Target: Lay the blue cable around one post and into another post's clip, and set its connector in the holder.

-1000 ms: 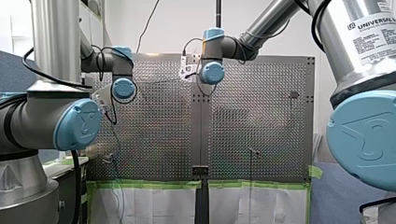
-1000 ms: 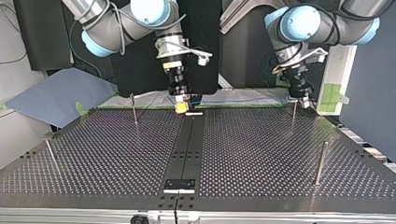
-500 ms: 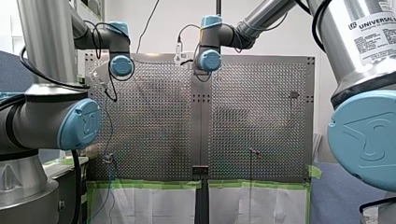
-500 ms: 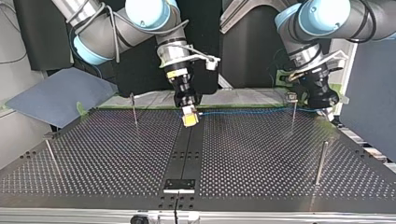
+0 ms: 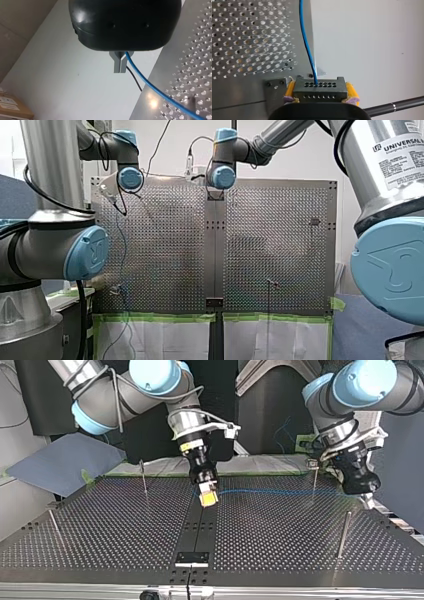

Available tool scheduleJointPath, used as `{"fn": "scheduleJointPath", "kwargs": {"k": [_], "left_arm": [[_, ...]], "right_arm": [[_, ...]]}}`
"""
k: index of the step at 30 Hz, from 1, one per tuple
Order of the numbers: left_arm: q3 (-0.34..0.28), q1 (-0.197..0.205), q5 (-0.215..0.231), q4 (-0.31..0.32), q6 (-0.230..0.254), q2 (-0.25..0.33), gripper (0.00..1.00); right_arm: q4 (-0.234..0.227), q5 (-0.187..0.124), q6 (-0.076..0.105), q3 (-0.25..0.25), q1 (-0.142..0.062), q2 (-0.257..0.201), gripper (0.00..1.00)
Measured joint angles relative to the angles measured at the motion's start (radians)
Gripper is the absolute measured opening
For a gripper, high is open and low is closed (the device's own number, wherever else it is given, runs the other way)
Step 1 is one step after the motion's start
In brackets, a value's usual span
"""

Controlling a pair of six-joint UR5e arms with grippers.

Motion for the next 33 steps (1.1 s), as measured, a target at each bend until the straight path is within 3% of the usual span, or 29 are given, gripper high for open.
{"fn": "scheduleJointPath", "kwargs": {"k": [6,13,21,27,33], "left_arm": [[0.051,0.021,0.016,-0.005,-0.029,-0.041,0.00],[0.102,0.076,0.061,-0.008,-0.091,-0.048,0.00],[0.109,0.149,0.134,-0.007,-0.133,-0.052,0.00],[0.109,0.203,0.188,-0.002,-0.151,-0.084,0.00],[0.111,0.257,0.241,0.007,-0.153,-0.127,0.00]], "right_arm": [[0.008,-0.006,0.006,-0.028,0.001,0.013,0.02],[0.037,-0.007,0.008,-0.084,0.001,0.035,0.02],[0.064,-0.006,0.005,-0.152,0.013,0.085,0.02],[0.085,0.000,0.005,-0.206,0.025,0.136,0.02],[0.089,0.006,0.009,-0.256,0.024,0.159,0.02]]}}
